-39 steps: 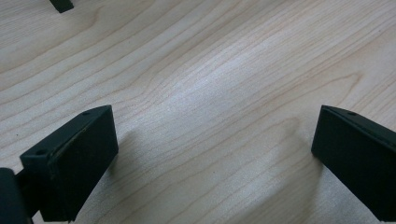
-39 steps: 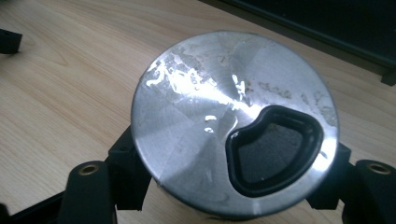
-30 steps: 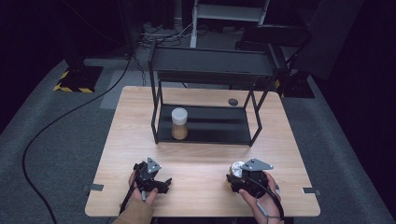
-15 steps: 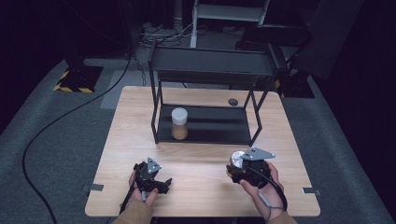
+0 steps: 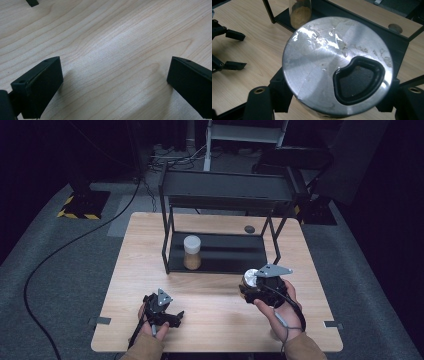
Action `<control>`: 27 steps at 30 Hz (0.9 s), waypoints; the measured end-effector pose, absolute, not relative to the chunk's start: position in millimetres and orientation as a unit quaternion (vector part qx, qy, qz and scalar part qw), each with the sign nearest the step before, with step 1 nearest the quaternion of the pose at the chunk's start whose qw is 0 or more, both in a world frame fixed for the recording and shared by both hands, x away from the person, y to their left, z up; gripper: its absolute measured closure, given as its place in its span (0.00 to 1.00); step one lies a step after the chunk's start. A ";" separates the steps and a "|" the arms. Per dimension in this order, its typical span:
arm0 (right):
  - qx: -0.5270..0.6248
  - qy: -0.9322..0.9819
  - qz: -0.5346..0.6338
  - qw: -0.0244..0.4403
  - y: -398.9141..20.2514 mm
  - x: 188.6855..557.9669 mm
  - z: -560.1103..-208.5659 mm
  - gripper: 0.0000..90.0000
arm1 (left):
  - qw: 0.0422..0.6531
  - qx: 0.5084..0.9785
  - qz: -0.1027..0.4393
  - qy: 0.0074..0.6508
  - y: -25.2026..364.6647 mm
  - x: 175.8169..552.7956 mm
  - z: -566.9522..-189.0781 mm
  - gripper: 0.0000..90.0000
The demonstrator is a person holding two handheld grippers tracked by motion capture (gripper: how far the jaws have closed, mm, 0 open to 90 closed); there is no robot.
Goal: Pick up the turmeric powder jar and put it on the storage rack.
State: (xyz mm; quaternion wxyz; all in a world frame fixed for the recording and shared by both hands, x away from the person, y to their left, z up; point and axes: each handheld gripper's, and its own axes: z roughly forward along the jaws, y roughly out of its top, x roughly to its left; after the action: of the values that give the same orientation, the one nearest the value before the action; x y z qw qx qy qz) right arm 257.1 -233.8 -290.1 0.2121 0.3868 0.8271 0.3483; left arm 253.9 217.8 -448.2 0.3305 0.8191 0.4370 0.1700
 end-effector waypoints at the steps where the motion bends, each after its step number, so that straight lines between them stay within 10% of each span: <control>1: 0.385 0.827 0.349 0.213 -232.9 258.9 -288.9 0.35 | 0.331 0.819 0.170 0.437 217.8 253.8 -448.2 0.00; 27: 0.365 0.835 0.350 0.216 -202.5 308.4 -274.0 0.35 | 0.331 0.819 0.169 0.437 217.9 254.0 -448.1 0.00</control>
State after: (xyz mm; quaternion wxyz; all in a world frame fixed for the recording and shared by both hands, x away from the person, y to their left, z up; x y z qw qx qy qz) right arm 308.4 -202.5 -274.0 0.2158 0.3647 0.8353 0.3502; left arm 254.0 217.9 -448.1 0.3305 0.8193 0.4368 0.1694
